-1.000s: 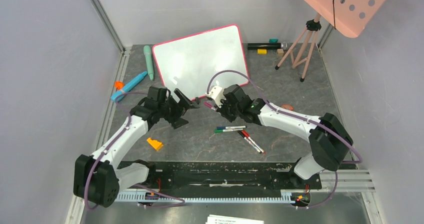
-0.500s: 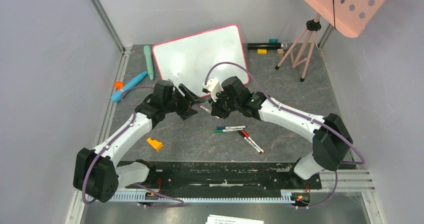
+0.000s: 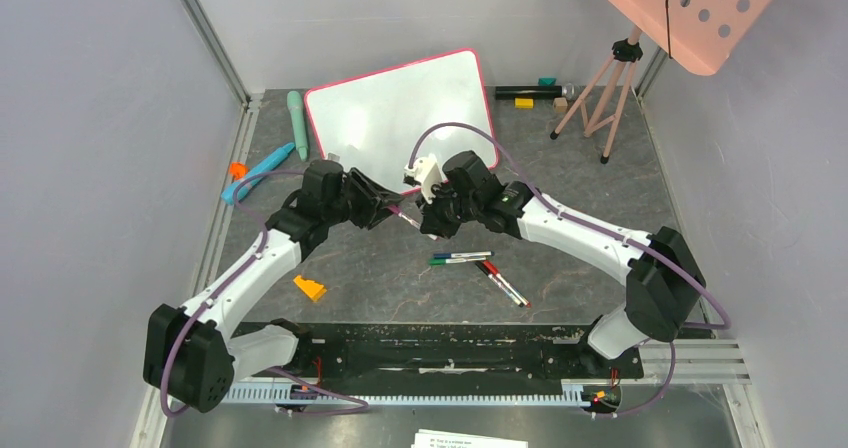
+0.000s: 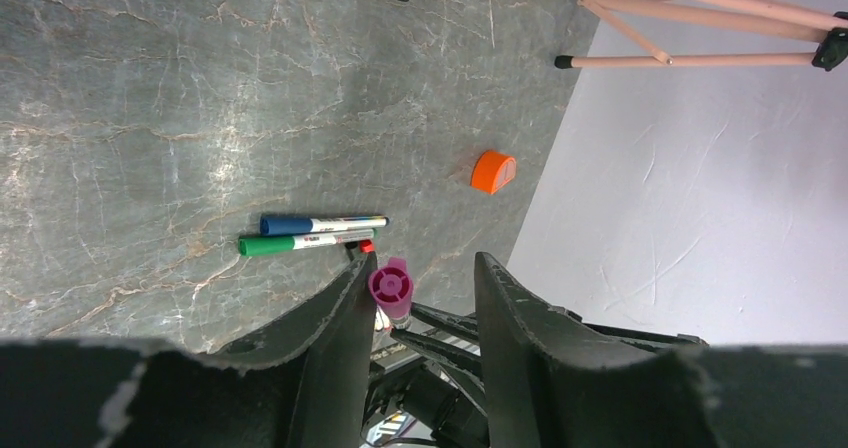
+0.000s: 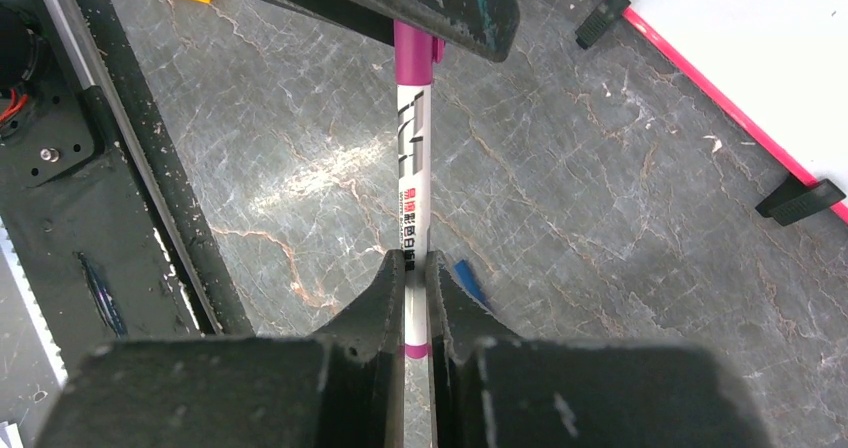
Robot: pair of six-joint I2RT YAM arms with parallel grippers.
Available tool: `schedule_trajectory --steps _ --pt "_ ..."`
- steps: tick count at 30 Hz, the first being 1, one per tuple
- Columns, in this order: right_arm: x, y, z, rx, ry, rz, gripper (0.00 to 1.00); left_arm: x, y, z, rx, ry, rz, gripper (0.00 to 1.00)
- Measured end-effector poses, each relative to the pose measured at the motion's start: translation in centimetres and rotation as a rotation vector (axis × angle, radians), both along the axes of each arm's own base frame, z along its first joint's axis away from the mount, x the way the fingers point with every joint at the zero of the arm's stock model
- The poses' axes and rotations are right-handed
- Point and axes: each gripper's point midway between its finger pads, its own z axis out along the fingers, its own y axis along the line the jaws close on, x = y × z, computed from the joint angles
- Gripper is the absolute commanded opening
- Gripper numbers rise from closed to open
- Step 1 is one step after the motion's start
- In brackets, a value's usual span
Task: Write a sentence on the whiteboard
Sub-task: Pass from the right arm to the left, then open the pen cap from the whiteboard marker.
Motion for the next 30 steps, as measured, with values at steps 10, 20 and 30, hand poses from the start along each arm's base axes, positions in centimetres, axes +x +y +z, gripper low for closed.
schedule_trajectory --steps 10,20,30 --pt "-0.1 0.0 0.5 -0.001 0.005 0.004 0.00 0.0 0.3 -0.8 0.014 0.008 0.012 0.02" --pt "0.3 0.0 1.0 0.029 0.028 -0.038 0.81 0.1 0.1 0.0 -0.028 0.004 0.036 0.02" --pt "3.9 -4.3 8.0 0.565 0.139 -0.290 0.83 1.5 -0.7 4.1 -0.287 0.016 0.168 0.02"
